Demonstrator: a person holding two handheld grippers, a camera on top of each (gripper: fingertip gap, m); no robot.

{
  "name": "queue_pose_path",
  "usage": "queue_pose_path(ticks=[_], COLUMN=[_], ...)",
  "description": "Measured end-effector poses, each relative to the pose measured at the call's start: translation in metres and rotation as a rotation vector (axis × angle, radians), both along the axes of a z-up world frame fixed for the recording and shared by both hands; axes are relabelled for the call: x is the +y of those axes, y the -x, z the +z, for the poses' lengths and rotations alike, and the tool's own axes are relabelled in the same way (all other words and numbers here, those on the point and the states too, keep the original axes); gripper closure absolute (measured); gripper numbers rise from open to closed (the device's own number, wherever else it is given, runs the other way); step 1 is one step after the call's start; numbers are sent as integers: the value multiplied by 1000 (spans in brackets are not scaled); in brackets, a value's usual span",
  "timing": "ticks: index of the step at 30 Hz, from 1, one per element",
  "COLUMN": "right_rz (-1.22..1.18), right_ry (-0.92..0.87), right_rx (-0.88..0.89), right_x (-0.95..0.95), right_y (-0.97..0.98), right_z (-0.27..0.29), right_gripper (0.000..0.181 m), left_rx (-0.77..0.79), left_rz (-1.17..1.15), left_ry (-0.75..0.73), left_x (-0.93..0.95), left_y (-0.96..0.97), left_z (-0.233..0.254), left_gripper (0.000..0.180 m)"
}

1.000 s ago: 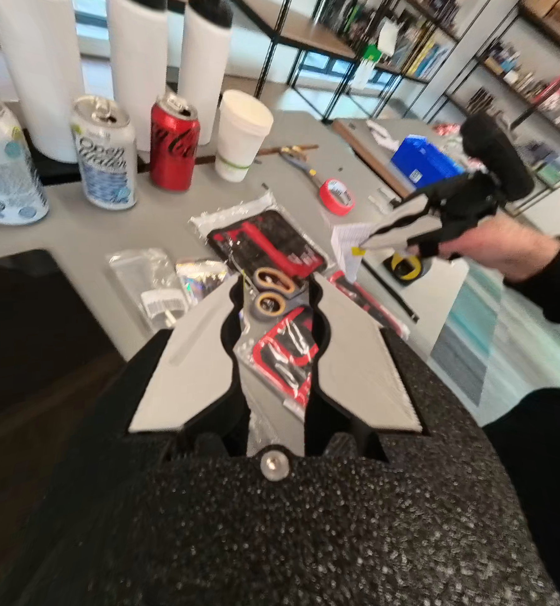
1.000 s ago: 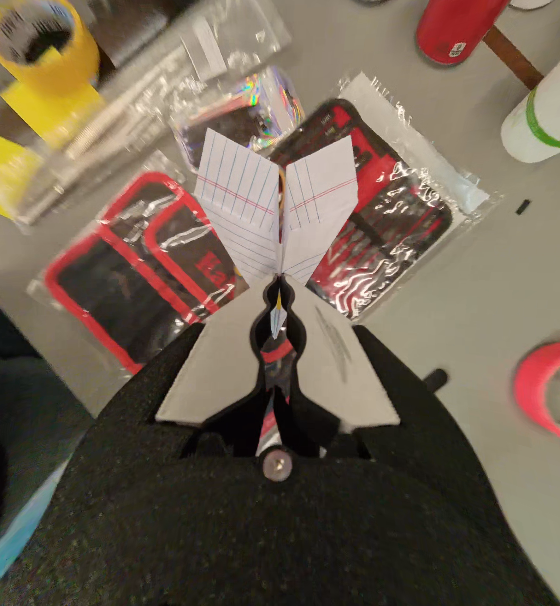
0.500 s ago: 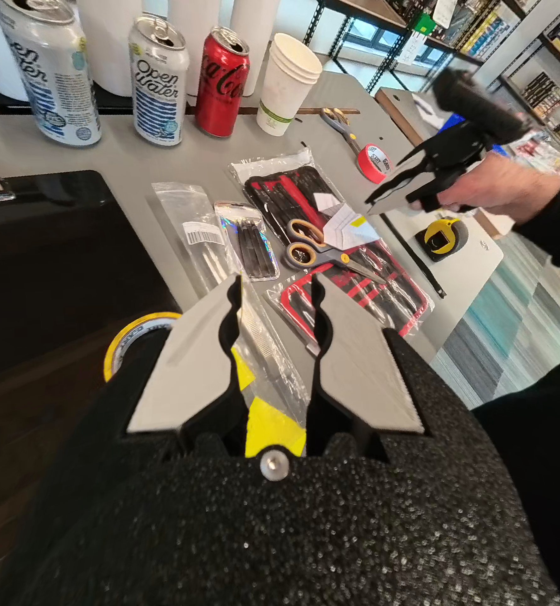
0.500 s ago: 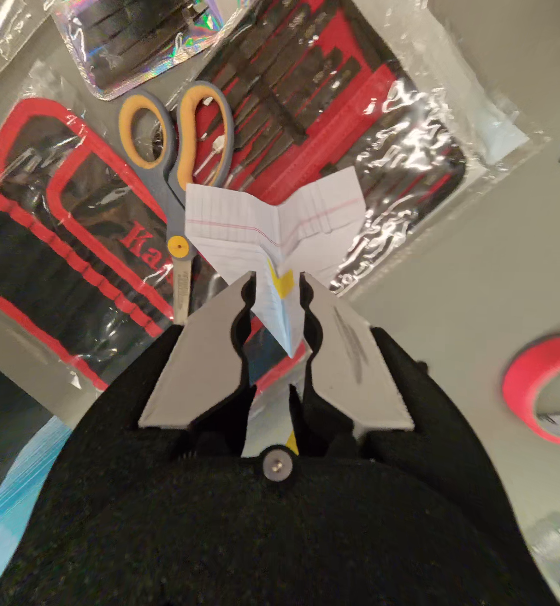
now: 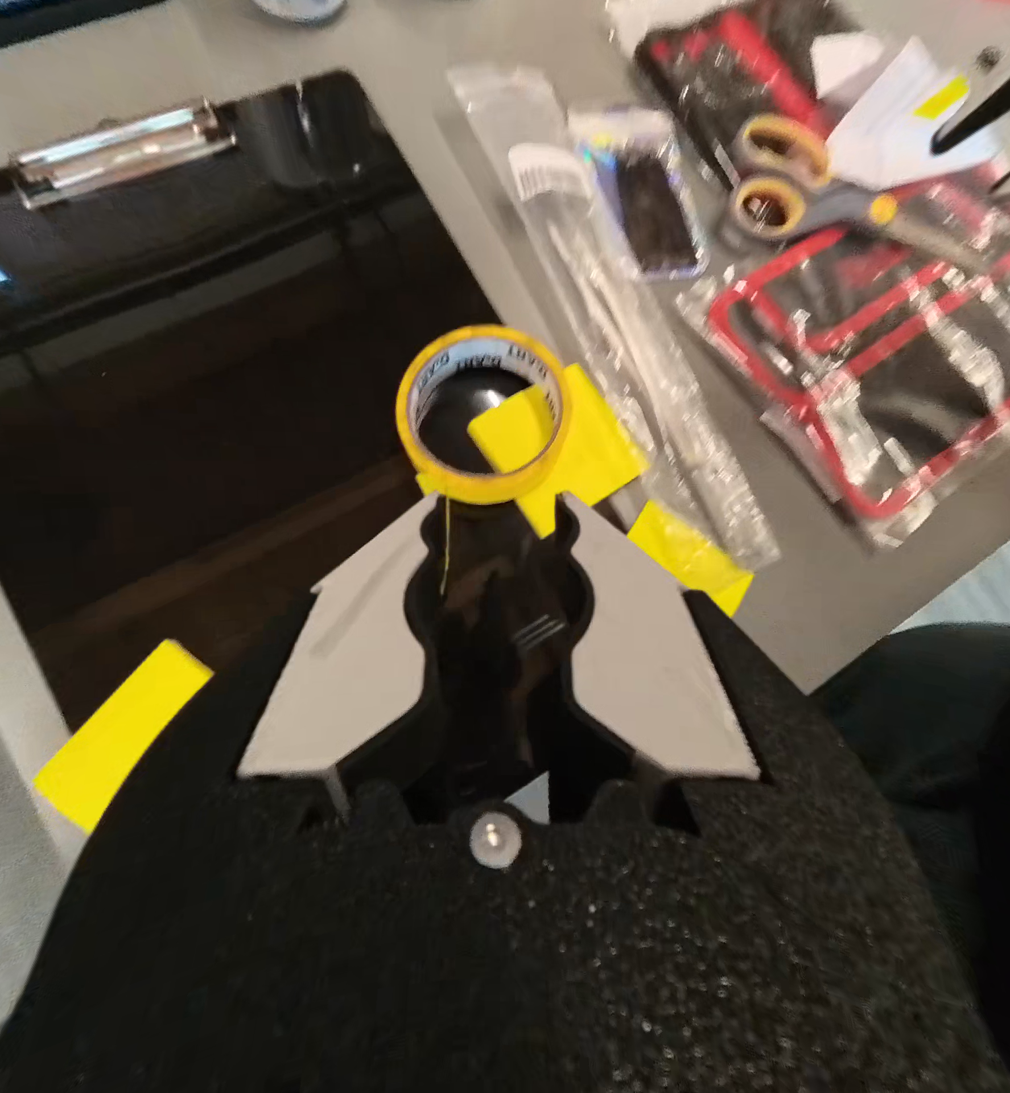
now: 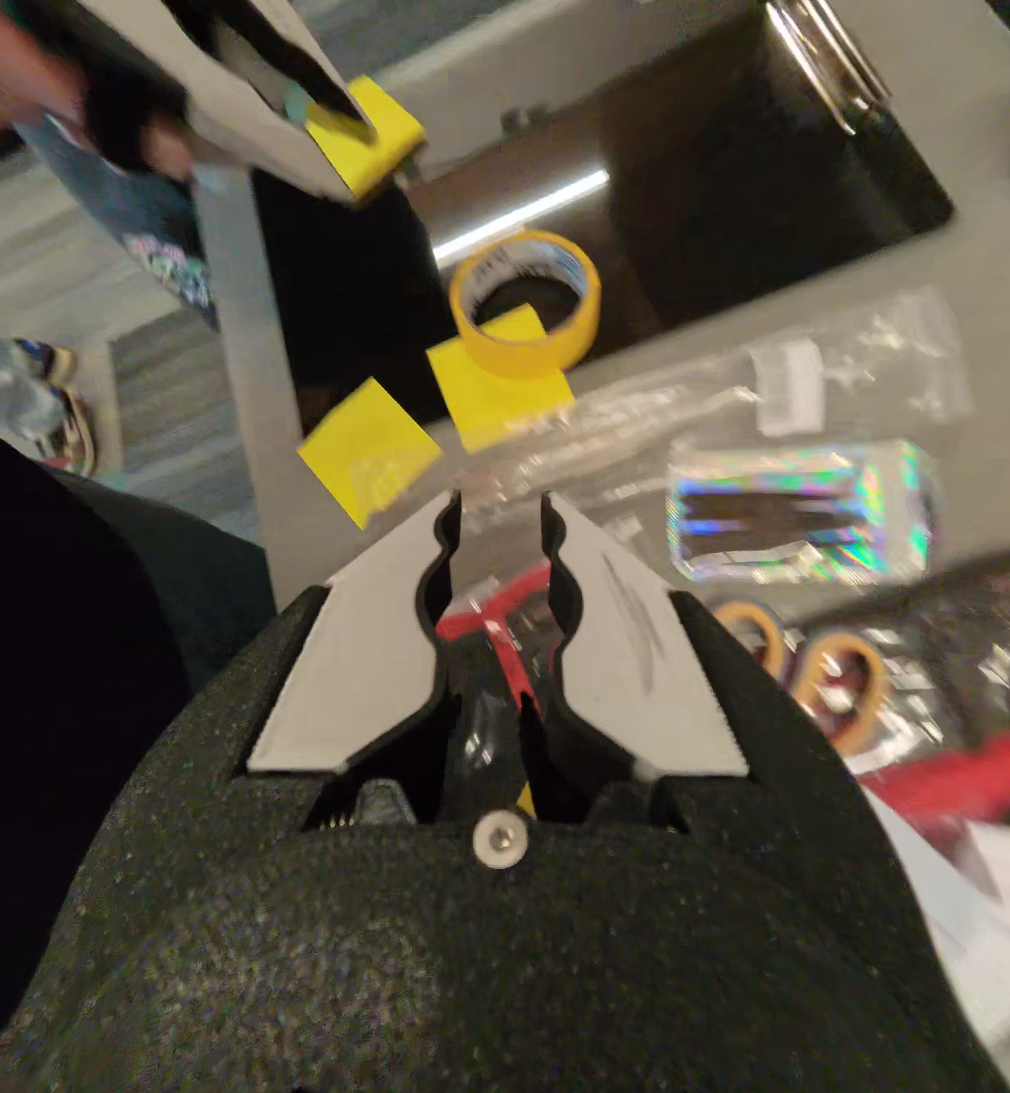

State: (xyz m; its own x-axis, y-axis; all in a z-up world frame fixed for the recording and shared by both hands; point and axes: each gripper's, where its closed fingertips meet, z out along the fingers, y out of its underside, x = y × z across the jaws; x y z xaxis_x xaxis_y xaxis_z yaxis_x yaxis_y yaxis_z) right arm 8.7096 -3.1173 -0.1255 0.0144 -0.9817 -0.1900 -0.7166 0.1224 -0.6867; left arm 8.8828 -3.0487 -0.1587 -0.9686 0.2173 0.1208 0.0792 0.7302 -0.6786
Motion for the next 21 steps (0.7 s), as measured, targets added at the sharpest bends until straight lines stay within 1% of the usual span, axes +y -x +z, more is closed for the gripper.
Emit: queue_pose_path(ticks=[2,4,7,9,11,13,14,15,16,19,21], right_rz=[39,99,182,241,292,355,372,395,399,381,364], right_ry=[8,59,128,185,233,255,273,287,308,288,208], right_rx=[-30,-29,-39,-8,35,64,96,137,142,120,69], right_x=[17,28,38,40,42,50,51,52,52,51,53], right_y=[-27,-55,-99,-125,-143,-155,-158,-157,-159,-162,-162], right_z=[-6,-16,-34,-54,-74,-89,-98,-108,-111,-109,-97], right_gripper=[151,146,146,146,148,149,153,161,172,174,175], left_rx=[-51,-54,-98,-107,-100,-114,-105,-99,-107,-82,-51], left_rz=[8,20,12,-6,-37,-56,-79,-101,-121,-160,-161], left_ry=[-22,-15,-8,-16,-1,-18,-32,-51,-62,-65,-37], left_x=[5,4,-4,-10,-18,-23,-25,-26,-27,-29,-32], left_y=[-11,-19,-29,-32,-31,-35,-34,-33,-32,-29,-27], left_z=[-12,-14,-20,-28,-31,-40,-45,-50,-54,-62,-57], left_gripper=[144,145,144,141,142,142,143,142,142,142,143])
